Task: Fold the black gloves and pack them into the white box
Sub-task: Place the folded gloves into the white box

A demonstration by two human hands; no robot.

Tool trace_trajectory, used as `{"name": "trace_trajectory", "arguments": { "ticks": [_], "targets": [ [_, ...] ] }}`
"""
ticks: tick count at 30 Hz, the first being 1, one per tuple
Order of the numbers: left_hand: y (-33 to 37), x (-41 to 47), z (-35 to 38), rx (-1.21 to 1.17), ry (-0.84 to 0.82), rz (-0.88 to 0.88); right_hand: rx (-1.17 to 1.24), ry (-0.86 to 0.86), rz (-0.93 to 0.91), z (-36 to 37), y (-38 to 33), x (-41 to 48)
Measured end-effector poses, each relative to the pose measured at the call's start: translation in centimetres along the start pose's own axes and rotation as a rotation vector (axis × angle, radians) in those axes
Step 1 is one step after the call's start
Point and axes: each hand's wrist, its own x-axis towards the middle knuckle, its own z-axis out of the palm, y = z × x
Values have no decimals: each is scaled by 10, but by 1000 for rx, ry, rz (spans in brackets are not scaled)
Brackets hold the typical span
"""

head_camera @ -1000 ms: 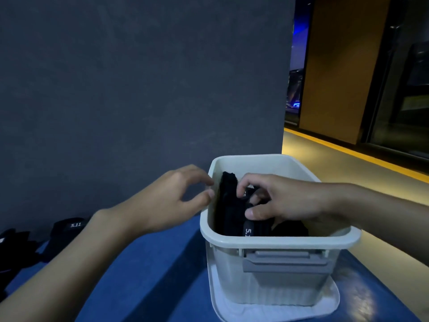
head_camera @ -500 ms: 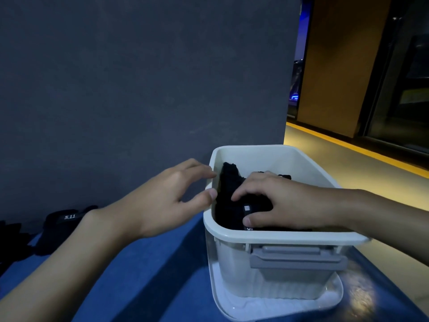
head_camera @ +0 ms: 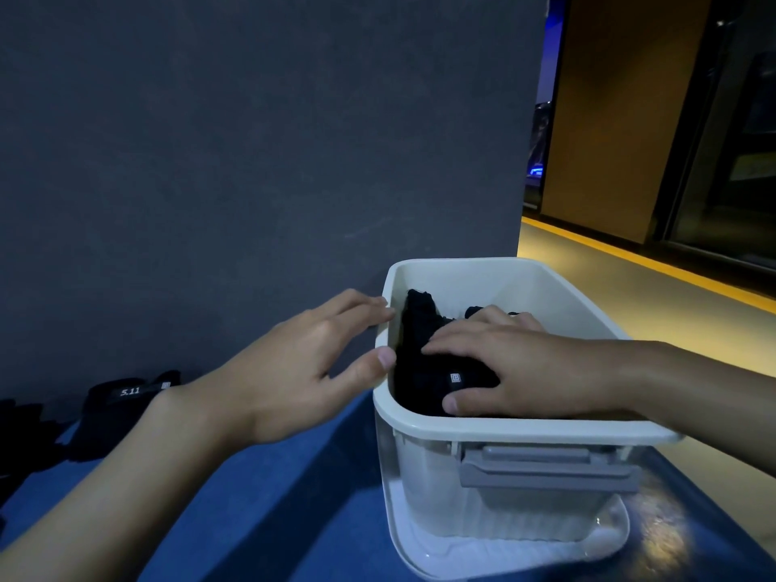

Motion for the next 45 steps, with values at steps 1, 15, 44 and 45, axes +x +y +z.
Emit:
{"name": "trace_trajectory", "arguments": {
  "ticks": [1, 15, 44, 45],
  "targets": [
    [0, 0, 0, -2, 0, 0, -2, -16, 0, 1, 1, 0],
    [4, -1, -2, 8, 0, -14, 80, 5, 29, -6, -1, -1],
    [-153, -189, -25, 292, 170, -720, 587, -11, 117, 74, -225, 206],
    [-157, -190, -23, 311, 151, -724, 651, -27, 152, 80, -224, 212]
  ]
}}
